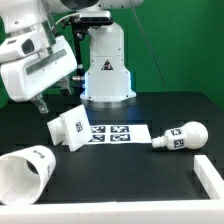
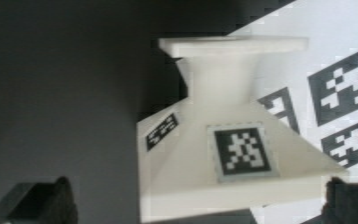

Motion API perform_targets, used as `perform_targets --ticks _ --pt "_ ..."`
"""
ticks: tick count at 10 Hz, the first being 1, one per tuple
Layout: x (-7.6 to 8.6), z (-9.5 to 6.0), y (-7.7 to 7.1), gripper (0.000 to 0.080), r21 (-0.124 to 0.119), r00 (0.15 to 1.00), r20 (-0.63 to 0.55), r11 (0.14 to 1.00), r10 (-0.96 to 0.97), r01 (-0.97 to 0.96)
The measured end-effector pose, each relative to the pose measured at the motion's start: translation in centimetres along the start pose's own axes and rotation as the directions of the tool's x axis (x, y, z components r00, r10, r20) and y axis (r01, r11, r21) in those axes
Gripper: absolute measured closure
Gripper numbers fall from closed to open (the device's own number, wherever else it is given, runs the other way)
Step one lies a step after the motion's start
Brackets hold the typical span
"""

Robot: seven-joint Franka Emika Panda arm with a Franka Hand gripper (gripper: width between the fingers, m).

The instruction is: Assemble lamp

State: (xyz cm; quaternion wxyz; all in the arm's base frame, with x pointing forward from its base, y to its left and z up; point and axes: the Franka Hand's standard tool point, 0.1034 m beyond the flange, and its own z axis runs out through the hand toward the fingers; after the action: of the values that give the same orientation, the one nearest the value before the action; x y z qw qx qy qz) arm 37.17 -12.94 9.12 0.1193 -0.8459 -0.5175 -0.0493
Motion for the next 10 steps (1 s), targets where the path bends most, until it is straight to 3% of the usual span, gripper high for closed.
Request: perform_targets --ticks 3,5,7,10 --pt "-0.1 0.1 -0.1 0.0099 -0.001 1.000 -0.001 1.000 -0.003 0.003" --pt "-1.4 2.0 -0.9 0.0099 0.020 1.000 -0.009 1.000 0.004 -0.004" --pt "-2.4 3.8 -0.8 0.0099 0.057 1.000 -0.001 0.998 0.025 -0.025" --pt "-1.6 5.6 -1.0 0.0099 0.084 0.999 0.016 0.995 0.049 -0.050"
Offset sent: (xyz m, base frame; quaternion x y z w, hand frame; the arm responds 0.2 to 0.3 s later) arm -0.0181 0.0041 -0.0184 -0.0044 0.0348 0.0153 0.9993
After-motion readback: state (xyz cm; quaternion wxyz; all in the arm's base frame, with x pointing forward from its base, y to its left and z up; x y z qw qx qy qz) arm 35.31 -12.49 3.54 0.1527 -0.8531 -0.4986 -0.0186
